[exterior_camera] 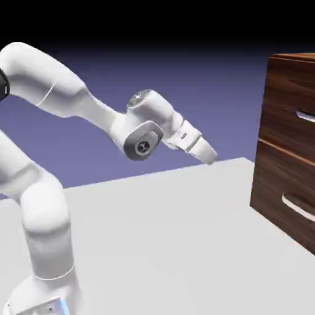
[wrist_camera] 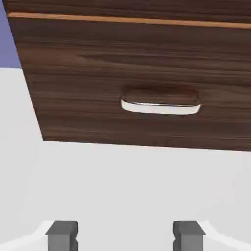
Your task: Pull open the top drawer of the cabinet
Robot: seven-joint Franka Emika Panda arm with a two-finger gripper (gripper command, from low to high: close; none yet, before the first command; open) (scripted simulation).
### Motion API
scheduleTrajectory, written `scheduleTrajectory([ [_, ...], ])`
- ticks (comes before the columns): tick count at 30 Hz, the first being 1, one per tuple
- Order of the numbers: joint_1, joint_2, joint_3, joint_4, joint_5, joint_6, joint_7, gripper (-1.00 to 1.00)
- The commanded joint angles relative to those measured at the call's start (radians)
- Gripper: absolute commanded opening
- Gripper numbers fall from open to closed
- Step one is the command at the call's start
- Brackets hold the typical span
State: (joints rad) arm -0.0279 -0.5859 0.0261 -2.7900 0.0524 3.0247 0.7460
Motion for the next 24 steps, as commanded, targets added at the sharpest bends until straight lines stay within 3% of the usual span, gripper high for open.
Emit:
scheduleTrajectory([
  [1,-0.033,-0.013,0.022,0.017,0.044,-0.010,0.004,0.00],
  [24,-0.794,-0.316,0.518,0.398,1.044,-0.244,0.099,0.00],
])
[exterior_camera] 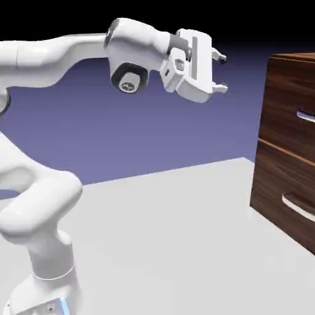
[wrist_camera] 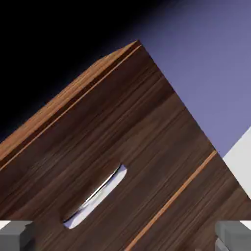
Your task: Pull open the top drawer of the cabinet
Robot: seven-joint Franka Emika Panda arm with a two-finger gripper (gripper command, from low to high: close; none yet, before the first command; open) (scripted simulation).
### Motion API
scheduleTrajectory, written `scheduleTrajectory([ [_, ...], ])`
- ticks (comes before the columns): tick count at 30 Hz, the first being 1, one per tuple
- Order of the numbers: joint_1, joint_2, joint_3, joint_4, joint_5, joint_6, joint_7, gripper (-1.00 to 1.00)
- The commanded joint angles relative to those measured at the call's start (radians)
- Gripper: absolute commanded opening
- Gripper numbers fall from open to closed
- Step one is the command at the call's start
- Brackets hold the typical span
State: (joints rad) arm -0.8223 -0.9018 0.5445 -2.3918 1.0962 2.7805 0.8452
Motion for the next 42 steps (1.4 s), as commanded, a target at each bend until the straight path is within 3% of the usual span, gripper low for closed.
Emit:
scheduleTrajectory([
  [1,-0.033,-0.013,0.022,0.017,0.044,-0.010,0.004,0.00],
  [39,-1.291,-0.513,0.842,0.647,1.696,-0.397,0.161,0.00],
  [42,-1.313,-0.515,0.847,0.683,1.696,-0.383,0.168,0.00],
])
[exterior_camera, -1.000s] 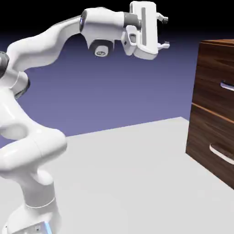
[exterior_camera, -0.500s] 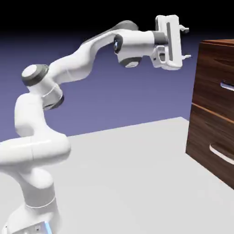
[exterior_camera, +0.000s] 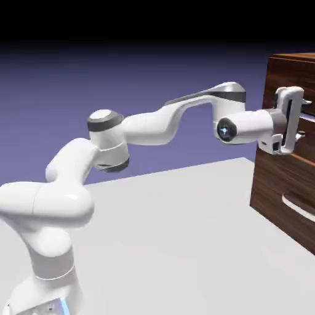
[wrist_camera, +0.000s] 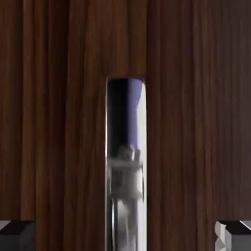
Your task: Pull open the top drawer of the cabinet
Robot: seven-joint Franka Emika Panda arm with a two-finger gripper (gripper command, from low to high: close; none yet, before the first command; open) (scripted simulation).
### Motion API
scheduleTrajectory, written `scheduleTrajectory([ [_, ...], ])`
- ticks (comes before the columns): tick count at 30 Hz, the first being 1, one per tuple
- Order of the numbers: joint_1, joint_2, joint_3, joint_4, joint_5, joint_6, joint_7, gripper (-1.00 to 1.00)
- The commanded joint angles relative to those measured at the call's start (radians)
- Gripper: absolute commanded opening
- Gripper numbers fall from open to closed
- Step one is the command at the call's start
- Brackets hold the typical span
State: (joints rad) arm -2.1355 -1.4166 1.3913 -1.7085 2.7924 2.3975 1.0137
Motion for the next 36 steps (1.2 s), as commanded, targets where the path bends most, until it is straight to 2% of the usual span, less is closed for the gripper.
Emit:
scheduleTrajectory([
  [1,-0.022,-0.001,0.004,0.036,0.000,0.014,0.007,0.00],
  [6,-0.128,-0.008,0.023,0.209,-0.002,0.082,0.041,0.00],
  [7,-0.128,-0.008,0.023,0.210,-0.002,0.082,0.041,-1.00],
  [36,0.538,-0.039,-0.198,-0.805,-0.102,-0.276,-0.084,-1.00],
])
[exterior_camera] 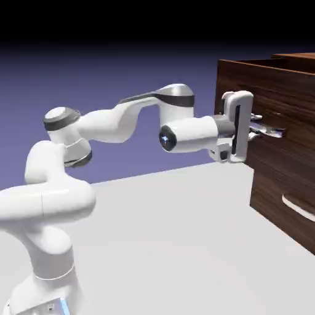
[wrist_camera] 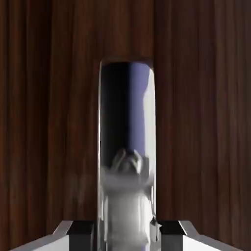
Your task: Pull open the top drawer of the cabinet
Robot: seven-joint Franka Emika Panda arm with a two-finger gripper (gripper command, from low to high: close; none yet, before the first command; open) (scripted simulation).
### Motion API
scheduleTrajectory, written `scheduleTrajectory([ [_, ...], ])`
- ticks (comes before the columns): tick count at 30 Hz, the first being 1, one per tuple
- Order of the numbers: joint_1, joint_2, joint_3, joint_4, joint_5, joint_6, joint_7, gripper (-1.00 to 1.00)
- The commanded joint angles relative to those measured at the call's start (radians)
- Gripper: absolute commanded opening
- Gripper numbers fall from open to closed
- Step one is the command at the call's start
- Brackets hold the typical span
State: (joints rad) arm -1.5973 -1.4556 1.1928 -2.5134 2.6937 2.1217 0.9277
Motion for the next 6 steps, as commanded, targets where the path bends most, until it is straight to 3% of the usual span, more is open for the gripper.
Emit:
scheduleTrajectory([
  [1,0.027,-0.007,-0.015,-0.036,-0.015,-0.009,0.001,-1.00],
  [2,0.033,-0.009,-0.018,-0.043,-0.017,-0.011,0.001,-1.00],
  [3,0.033,-0.009,-0.018,-0.043,-0.017,-0.011,0.001,1.00],
  [6,0.090,-0.027,-0.052,-0.116,-0.047,-0.026,0.002,1.00],
])
